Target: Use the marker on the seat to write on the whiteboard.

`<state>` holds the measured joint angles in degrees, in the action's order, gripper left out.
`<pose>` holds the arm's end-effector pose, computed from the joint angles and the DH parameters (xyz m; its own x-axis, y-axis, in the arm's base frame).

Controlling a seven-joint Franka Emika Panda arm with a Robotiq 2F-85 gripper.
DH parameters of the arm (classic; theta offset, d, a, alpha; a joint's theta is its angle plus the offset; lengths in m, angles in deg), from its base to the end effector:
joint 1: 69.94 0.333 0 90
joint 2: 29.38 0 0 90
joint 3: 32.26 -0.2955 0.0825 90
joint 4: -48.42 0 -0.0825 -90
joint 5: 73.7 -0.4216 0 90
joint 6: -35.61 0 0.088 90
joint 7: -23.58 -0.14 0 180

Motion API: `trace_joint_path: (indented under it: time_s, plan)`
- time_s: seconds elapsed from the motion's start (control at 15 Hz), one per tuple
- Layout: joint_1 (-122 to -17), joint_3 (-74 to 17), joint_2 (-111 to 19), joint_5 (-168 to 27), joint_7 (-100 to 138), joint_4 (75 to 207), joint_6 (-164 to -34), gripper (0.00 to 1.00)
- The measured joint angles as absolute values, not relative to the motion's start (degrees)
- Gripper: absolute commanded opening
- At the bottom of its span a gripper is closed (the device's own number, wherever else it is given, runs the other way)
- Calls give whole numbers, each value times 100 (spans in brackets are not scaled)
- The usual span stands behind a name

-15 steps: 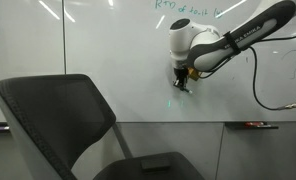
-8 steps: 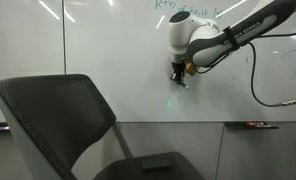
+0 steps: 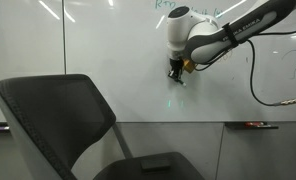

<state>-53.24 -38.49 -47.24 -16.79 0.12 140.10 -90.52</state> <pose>0.6926 0.2292 0.4423 0.7518 0.5563 0.3540 0.1942 -0.6999 0.6873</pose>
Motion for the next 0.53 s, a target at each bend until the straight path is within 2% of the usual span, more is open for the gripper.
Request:
trace_joint_path:
  time_s: [0.53]
  plan:
    - [-5379,-3848,-4966,-2063,253,14005,-9023,5]
